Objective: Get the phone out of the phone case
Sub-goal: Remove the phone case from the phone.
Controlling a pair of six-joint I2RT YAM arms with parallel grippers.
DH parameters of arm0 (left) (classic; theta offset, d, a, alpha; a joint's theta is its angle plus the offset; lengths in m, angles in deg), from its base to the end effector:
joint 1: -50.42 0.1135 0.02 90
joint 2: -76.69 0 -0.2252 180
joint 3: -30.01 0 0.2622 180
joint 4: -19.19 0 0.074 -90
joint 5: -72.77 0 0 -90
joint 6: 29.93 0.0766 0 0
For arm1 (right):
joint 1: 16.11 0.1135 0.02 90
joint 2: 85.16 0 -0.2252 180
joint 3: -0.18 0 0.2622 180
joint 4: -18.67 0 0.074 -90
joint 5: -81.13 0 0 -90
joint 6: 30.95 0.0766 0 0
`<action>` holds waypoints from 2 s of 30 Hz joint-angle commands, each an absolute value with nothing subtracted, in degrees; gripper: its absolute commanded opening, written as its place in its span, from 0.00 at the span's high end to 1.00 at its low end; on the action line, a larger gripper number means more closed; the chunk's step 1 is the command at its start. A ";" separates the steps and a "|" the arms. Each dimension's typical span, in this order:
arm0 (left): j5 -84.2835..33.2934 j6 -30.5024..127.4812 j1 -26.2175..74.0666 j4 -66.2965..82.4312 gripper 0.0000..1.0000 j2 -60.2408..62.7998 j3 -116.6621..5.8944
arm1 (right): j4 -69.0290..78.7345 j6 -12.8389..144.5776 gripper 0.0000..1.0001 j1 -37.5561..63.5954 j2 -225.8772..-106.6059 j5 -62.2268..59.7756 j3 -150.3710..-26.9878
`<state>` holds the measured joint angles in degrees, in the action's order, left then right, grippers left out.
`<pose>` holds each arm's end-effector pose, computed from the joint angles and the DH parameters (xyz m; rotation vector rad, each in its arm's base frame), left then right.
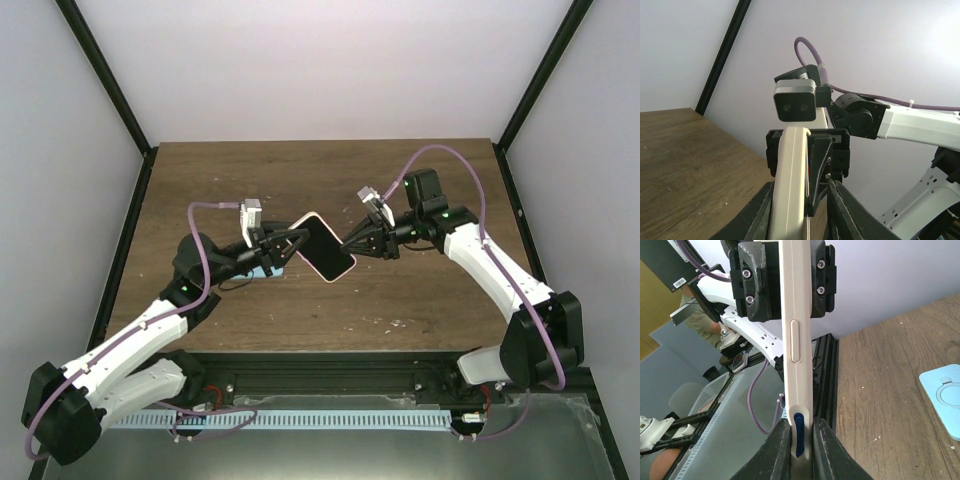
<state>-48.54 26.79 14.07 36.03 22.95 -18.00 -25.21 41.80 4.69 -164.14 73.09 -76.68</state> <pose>0.2056 -0.2007 0.2958 0.5404 1.4575 -1.3596 0.2515 0.1767 0.2639 -1.2447 1.5724 1.6667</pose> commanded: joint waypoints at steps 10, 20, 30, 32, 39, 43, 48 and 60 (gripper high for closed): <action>-50.68 28.40 13.90 36.70 0.66 22.98 -17.69 | -21.77 44.44 0.99 3.63 -163.17 76.56 -76.87; -51.28 28.75 13.88 36.79 0.80 21.73 -17.90 | -20.14 45.60 0.99 3.65 -162.73 76.48 -75.80; -53.60 31.72 14.66 30.72 0.90 21.09 -20.58 | -20.06 45.43 0.99 3.61 -162.73 75.61 -75.62; -54.03 32.13 15.05 29.92 0.91 21.36 -20.89 | -20.03 45.43 0.99 3.61 -162.82 75.28 -75.62; -56.43 33.62 16.73 25.40 0.97 20.96 -23.48 | -21.65 43.91 0.84 3.64 -162.62 73.51 -75.85; -65.59 34.42 19.54 16.58 0.99 15.64 -31.50 | -26.36 39.90 0.57 3.65 -162.57 73.24 -77.01; -70.05 41.71 20.08 5.77 0.99 13.04 -36.98 | -36.85 29.65 0.30 3.63 -162.49 65.64 -80.54; -58.93 51.16 20.39 5.38 1.00 25.23 -27.05 | -42.10 12.80 0.20 5.07 -159.36 55.41 -74.09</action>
